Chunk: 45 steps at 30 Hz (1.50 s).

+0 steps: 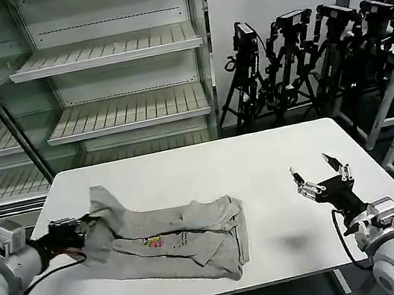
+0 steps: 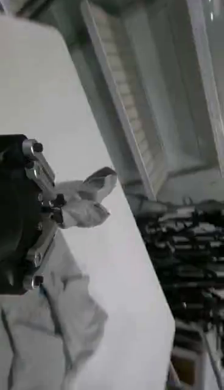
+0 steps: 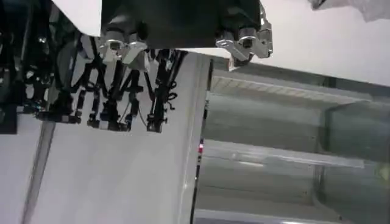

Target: Fold and organize the clothes.

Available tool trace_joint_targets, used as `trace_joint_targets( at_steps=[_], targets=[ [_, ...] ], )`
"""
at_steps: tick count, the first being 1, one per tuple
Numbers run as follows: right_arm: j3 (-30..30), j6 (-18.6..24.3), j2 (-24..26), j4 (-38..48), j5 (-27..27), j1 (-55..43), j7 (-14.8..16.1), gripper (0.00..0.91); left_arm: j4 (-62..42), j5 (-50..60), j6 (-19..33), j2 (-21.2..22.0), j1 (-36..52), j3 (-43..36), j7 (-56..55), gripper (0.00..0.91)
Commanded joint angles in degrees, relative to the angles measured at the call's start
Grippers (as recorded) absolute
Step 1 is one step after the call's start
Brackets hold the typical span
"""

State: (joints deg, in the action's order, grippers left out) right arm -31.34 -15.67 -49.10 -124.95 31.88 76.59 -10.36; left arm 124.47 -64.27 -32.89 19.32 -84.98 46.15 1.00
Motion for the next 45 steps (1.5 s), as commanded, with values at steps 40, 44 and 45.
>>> trace_joint_targets(
  at_steps=[40, 44, 45],
  targets=[
    [-10.59, 1.98, 4.26, -2.67, 2.64, 9.2, -2.17, 0.907, -5.61, 0.56, -0.13, 20.45, 41.31, -49.23, -1.68, 0.05],
    [-10.85, 1.96, 4.04, -2.8, 2.44, 9.71, -2.08, 0.907, -5.07, 1.44, -0.09, 20.54, 40.19, -49.32, -1.7, 0.907],
    [-10.93, 1.95, 3.93, -2.88, 2.41, 9.83, -2.02, 0.907, -5.02, 1.77, -0.01, 20.67, 40.0, -49.33, -1.72, 0.907]
  ],
)
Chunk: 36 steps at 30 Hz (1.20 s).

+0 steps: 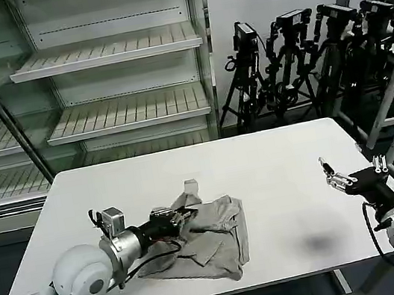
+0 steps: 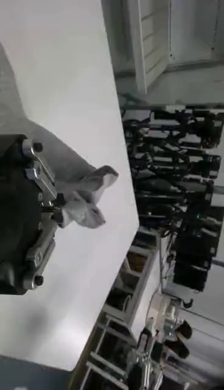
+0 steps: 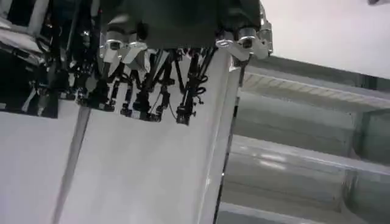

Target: Fold and organize the clothes.

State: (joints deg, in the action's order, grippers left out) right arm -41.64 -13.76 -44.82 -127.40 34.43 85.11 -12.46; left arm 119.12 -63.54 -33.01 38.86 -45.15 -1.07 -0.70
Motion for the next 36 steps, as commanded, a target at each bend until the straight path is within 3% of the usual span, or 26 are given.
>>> trace_joint_targets(
  at_steps=[1, 16, 23, 28, 31, 36],
  targets=[
    [-0.64, 0.05, -0.41, -0.46, -0.16, 1.33, 0.08, 0.907, 0.34, 1.5, 0.24, 1.32, 0.04, -2.14, -0.16, 0.907],
    [-0.33, 0.07, -1.68, -0.62, -0.86, 1.82, 0.25, 0.907, 1.65, 1.45, 1.23, 1.28, 0.31, 0.0, -0.29, 0.907],
    [1.37, 0.06, -1.37, -0.48, -0.72, -0.34, 0.26, 0.907, 0.17, 2.75, 1.56, -5.94, -2.89, 7.33, -0.2, 0.907],
    [1.49, 0.33, -0.33, -0.21, -0.19, -1.2, 0.79, 0.907, -2.38, 3.57, 1.11, -11.33, -12.57, 13.99, -0.83, 0.907],
    [1.93, 0.54, -0.53, -0.15, -0.12, -1.67, 0.93, 0.907, -2.83, 3.51, 0.85, -11.0, -15.85, 16.16, -0.97, 0.907],
    [1.58, 0.69, -1.09, -1.66, -0.13, -0.82, 1.05, 0.907, -5.26, 4.86, 0.58, -6.53, -17.95, 16.53, -1.62, 0.907]
  ],
)
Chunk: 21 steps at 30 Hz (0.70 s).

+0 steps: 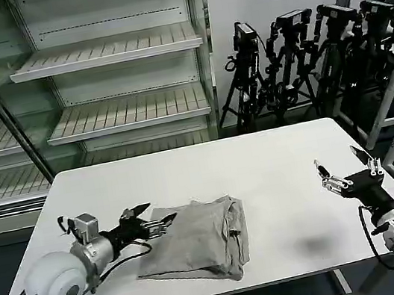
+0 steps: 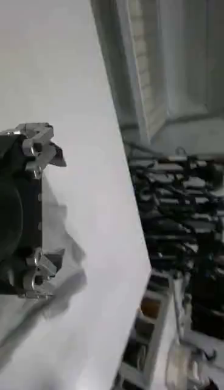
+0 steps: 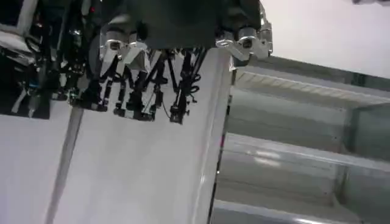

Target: Fold and organize the clothes.

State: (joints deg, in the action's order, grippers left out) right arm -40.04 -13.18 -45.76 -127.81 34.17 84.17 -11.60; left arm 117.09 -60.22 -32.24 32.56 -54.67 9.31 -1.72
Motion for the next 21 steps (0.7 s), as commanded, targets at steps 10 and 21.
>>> trace_joint_targets(
  at_steps=[10, 21],
  targets=[
    [-2.41, 0.1, -0.83, -3.6, 0.14, 3.09, 0.12, 0.907, -6.5, 4.13, 0.34, 6.24, -9.9, 5.87, 0.05, 0.907],
    [-2.52, 0.07, -1.49, -3.67, 0.09, 3.16, 0.1, 0.907, -5.98, 5.91, 0.34, 8.18, -10.2, 5.01, 0.54, 0.111]
  ],
)
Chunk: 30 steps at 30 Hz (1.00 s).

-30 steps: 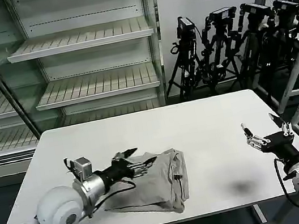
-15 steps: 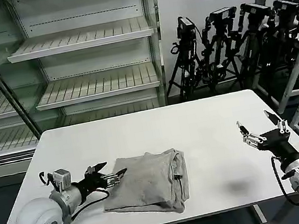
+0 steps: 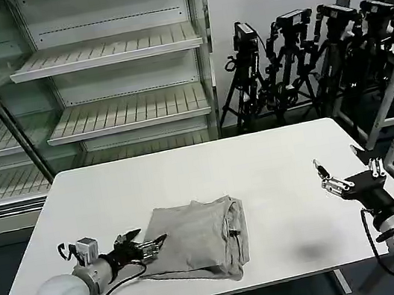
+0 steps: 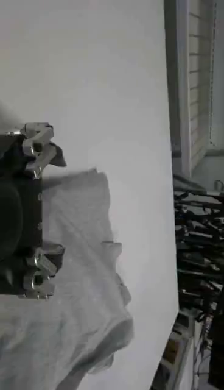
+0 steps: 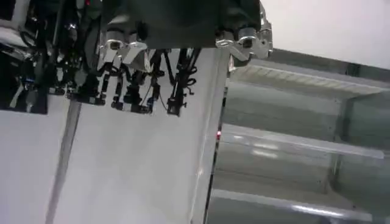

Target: Fold and organize the clothes.

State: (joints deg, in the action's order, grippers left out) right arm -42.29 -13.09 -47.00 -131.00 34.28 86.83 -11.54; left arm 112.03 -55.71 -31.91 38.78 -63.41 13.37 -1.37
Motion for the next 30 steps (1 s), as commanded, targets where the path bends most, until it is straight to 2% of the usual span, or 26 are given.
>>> trace_joint_targets(
  at_steps=[1, 30],
  targets=[
    [-0.23, -0.01, -0.35, -0.44, -0.05, 0.48, 0.06, 0.907, -0.93, 1.48, 0.02, 2.02, -1.45, 0.95, 0.25, 0.06],
    [-1.21, 0.4, -0.93, -0.99, 0.05, 1.37, 0.35, 0.907, 1.38, 3.31, 0.51, 3.29, -3.9, 2.71, 1.07, 0.03]
  ],
)
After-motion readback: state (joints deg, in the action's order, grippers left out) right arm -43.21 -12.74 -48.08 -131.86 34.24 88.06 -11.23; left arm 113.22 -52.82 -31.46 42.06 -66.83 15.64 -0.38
